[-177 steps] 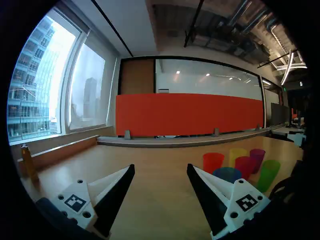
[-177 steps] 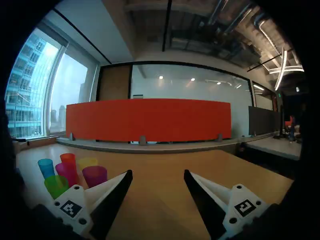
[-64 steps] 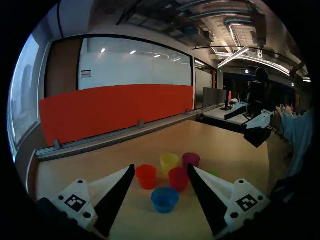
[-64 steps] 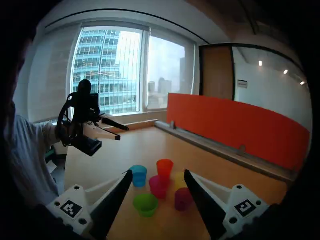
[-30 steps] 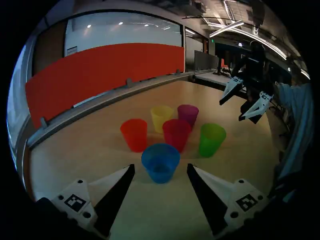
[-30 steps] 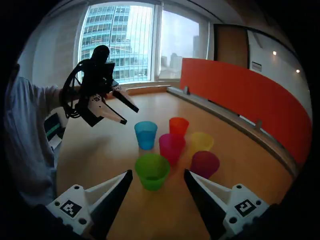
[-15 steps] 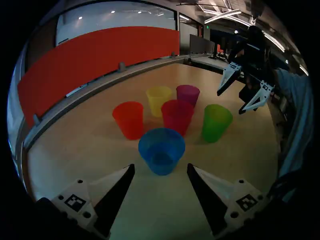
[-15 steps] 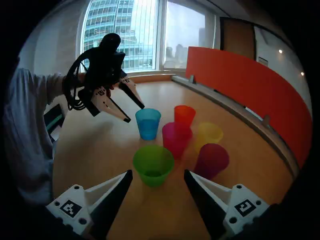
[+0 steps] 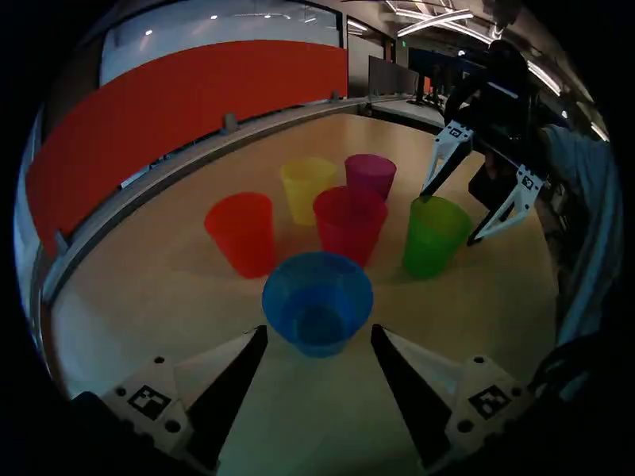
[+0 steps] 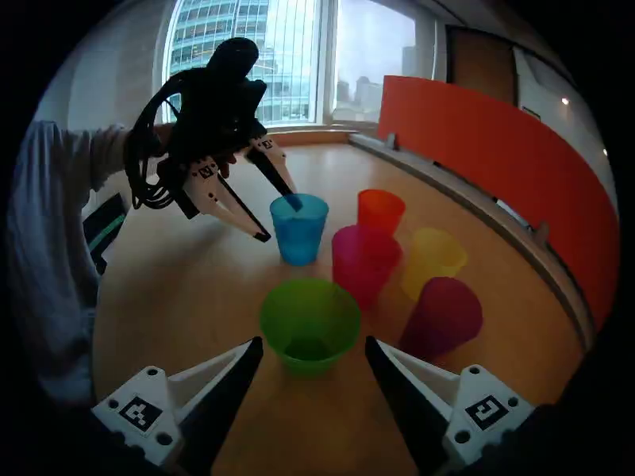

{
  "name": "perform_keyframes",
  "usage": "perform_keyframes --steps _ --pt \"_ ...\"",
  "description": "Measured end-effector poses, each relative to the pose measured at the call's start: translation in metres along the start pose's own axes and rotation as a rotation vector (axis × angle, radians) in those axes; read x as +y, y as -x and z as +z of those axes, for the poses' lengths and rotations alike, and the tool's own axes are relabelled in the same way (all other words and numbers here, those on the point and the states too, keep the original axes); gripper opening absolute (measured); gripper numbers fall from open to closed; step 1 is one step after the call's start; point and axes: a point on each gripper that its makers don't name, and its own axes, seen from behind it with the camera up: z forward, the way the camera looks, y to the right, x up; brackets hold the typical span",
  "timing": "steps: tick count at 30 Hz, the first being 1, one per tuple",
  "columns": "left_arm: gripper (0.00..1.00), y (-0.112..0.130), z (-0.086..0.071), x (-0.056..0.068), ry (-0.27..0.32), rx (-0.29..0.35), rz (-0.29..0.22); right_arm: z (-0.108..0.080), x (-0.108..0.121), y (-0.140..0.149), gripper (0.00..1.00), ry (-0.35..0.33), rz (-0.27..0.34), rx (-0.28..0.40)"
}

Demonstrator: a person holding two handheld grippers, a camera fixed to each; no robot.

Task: Pour water

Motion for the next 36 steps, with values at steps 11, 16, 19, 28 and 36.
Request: perform_keyframes --steps 11,16,19,28,36 --pt "0.97 -0.008 0.011 -0.002 0.008 0.008 0.003 0.013 0.002 -0.004 1.00 -0.009 0.009 0.003" --pt "0.97 -0.011 0.014 -0.003 0.012 0.016 -0.001 0.016 0.002 -0.005 1.00 -0.011 0.011 0.005" --pt "0.97 -0.013 0.016 -0.004 0.011 0.018 -0.003 0.016 0.002 -0.005 1.00 -0.011 0.011 0.007" --pt "0.87 -0.017 0.019 -0.002 0.017 0.021 0.006 0.018 0.002 -0.004 1.00 -0.010 0.014 0.010" --pt "0.86 -0.018 0.020 -0.002 0.012 0.017 0.010 0.020 0.001 -0.005 1.00 -0.008 0.016 0.017"
